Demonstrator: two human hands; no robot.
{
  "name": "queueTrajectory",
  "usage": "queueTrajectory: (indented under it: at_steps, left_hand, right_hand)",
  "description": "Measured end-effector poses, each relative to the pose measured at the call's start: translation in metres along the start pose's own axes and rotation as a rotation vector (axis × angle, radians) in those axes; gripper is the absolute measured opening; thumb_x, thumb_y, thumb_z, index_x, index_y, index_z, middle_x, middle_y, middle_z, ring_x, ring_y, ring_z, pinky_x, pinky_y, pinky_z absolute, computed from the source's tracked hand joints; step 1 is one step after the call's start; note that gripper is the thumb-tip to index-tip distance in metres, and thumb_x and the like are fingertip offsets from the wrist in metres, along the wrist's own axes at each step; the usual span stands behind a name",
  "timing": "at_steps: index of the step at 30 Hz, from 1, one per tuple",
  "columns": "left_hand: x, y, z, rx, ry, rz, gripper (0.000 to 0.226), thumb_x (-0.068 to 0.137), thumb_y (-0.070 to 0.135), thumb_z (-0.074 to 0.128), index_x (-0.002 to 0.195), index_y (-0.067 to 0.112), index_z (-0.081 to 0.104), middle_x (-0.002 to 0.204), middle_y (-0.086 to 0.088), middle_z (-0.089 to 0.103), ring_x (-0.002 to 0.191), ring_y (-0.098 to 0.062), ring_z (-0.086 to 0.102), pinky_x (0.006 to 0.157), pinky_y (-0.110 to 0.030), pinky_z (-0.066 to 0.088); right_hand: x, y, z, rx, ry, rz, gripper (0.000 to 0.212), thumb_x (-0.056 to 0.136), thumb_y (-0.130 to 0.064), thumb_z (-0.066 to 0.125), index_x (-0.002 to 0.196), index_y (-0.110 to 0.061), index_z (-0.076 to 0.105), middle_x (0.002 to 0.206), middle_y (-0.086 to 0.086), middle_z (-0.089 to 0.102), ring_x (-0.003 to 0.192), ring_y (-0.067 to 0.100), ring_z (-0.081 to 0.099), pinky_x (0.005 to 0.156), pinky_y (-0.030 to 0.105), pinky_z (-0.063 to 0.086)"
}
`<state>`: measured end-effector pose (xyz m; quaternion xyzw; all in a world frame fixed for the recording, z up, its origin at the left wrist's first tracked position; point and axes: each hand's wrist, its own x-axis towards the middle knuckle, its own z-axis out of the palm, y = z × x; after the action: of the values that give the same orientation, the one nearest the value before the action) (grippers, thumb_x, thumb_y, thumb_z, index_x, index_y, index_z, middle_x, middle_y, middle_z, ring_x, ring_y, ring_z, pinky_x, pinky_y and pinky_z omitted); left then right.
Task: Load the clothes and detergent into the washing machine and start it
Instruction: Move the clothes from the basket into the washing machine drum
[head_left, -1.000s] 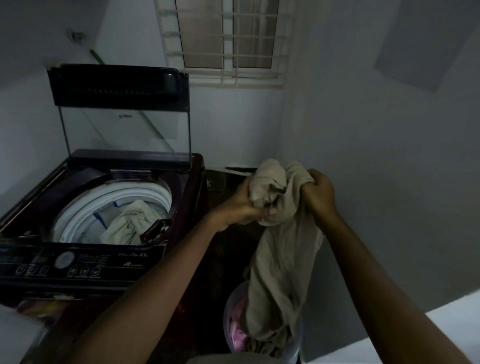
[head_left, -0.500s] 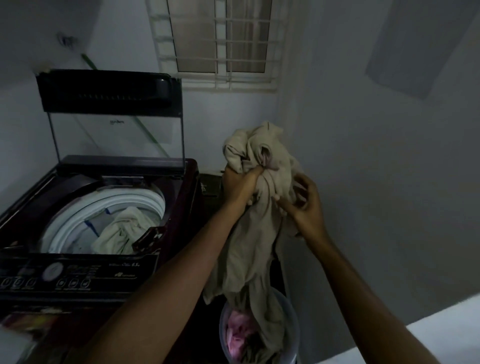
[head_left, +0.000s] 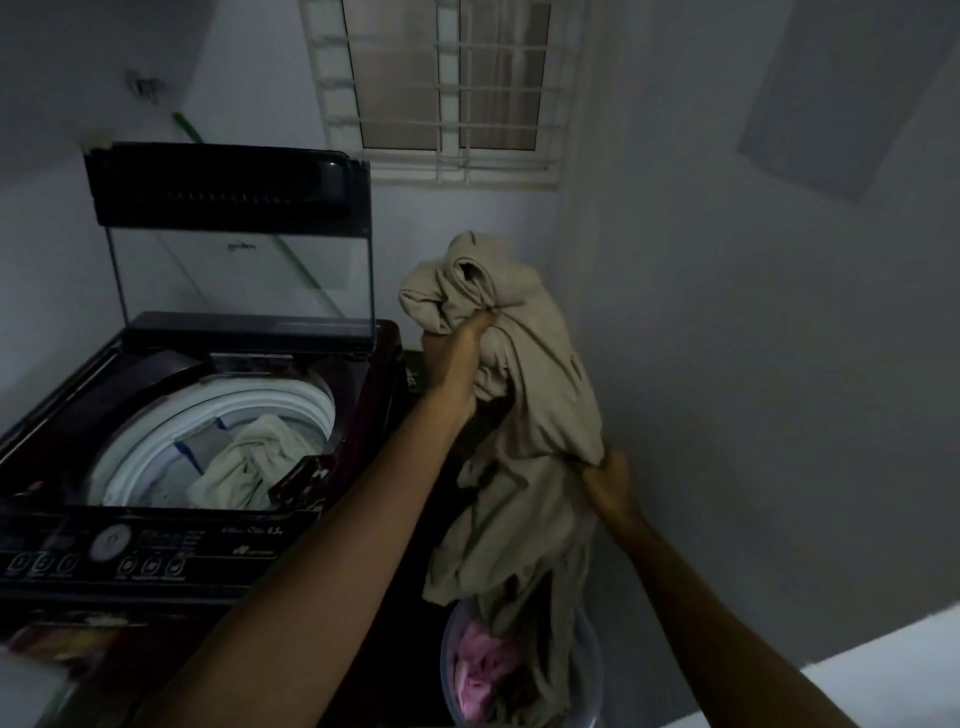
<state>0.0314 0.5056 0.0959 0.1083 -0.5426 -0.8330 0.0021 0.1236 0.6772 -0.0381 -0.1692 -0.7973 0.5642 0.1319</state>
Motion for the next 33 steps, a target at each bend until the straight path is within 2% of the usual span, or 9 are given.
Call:
queueTrajectory:
  at_steps: [8,13,16,19,21,24,28,30,33]
  left_hand:
    - [0.014,-0.012,-0.039,0.815,-0.058,0.309,0.074,0.066,0.023,0.088,0.131,0.013,0.055,0.130,-0.008,0.061,0.118,-0.023,0.058,0.090,-0.021,0.042]
    - [0.000,-0.035,-0.037,0.613,-0.500,0.131,0.105,0.061,0.007,0.092,0.146,0.016,0.030,0.141,-0.002,0.051,0.129,-0.017,0.051,0.104,-0.027,0.042]
    - [-0.006,-0.047,-0.037,0.720,-0.668,0.142,0.146,0.046,0.034,0.099,0.153,0.035,0.000,0.160,0.008,0.021,0.145,-0.009,0.027,0.118,-0.034,0.029]
    - [-0.018,-0.053,-0.032,0.882,-0.514,0.378,0.147,0.042,0.046,0.097,0.148,0.043,-0.005,0.159,0.015,0.003,0.149,-0.010,0.006,0.121,-0.030,0.011]
    - [-0.023,-0.053,-0.029,0.792,-0.386,0.494,0.127,0.043,0.049,0.094,0.147,0.040,0.022,0.150,0.008,0.032,0.140,-0.014,0.032,0.115,-0.030,0.030]
    - [-0.025,-0.052,-0.026,0.609,-0.228,0.358,0.094,0.041,0.053,0.082,0.127,0.031,0.051,0.123,0.007,0.059,0.116,-0.015,0.059,0.096,-0.031,0.050]
    - [-0.019,-0.045,-0.018,0.449,-0.070,0.234,0.086,0.047,0.038,0.093,0.125,0.024,0.058,0.121,0.005,0.065,0.109,-0.012,0.063,0.097,-0.030,0.052]
    - [-0.017,-0.036,-0.013,0.347,-0.017,0.213,0.090,0.051,0.031,0.095,0.132,0.021,0.057,0.122,0.007,0.065,0.107,-0.009,0.063,0.097,-0.027,0.051]
    - [-0.019,-0.021,-0.006,0.128,-0.007,0.172,0.081,0.059,0.020,0.092,0.133,0.021,0.058,0.121,0.007,0.068,0.105,-0.008,0.065,0.093,-0.026,0.053]
  right_hand:
    - [0.020,-0.073,-0.062,-0.064,0.227,-0.204,0.026,0.075,-0.020,0.056,0.096,-0.005,0.059,0.087,0.009,0.063,0.077,0.017,0.056,0.060,0.014,0.041]
    - [0.028,-0.124,-0.043,-0.127,0.236,-0.208,0.029,0.068,-0.028,0.048,0.093,-0.016,0.058,0.086,0.002,0.063,0.080,0.020,0.058,0.069,0.030,0.044]
    - [0.025,-0.141,-0.026,-0.145,0.099,-0.170,0.025,0.071,-0.031,0.052,0.094,-0.022,0.054,0.093,0.000,0.061,0.084,0.019,0.057,0.075,0.031,0.045]
    - [0.018,-0.150,-0.014,-0.098,-0.106,-0.149,0.027,0.082,-0.011,0.061,0.108,-0.014,0.055,0.102,0.002,0.060,0.094,0.018,0.057,0.083,0.031,0.047]
    - [0.011,-0.158,-0.013,-0.013,-0.254,-0.101,0.042,0.080,0.003,0.059,0.120,-0.006,0.053,0.107,0.006,0.061,0.099,0.022,0.059,0.085,0.033,0.050]
    - [0.004,-0.166,-0.022,0.206,-0.433,-0.061,0.054,0.077,0.011,0.057,0.127,-0.009,0.054,0.115,0.008,0.065,0.102,0.023,0.064,0.082,0.035,0.056]
    - [-0.007,-0.141,-0.032,0.277,-0.239,-0.159,0.047,0.085,-0.003,0.067,0.126,-0.023,0.055,0.124,-0.007,0.060,0.113,0.008,0.058,0.086,0.020,0.052]
    - [-0.013,-0.112,-0.031,0.207,-0.084,-0.137,0.072,0.079,-0.015,0.077,0.141,-0.022,0.042,0.142,-0.007,0.045,0.126,0.008,0.045,0.097,0.025,0.044]
    - [-0.026,-0.067,-0.015,0.111,-0.179,-0.014,0.118,0.064,-0.027,0.089,0.152,-0.026,0.010,0.149,-0.019,0.020,0.132,0.001,0.029,0.103,0.027,0.035]
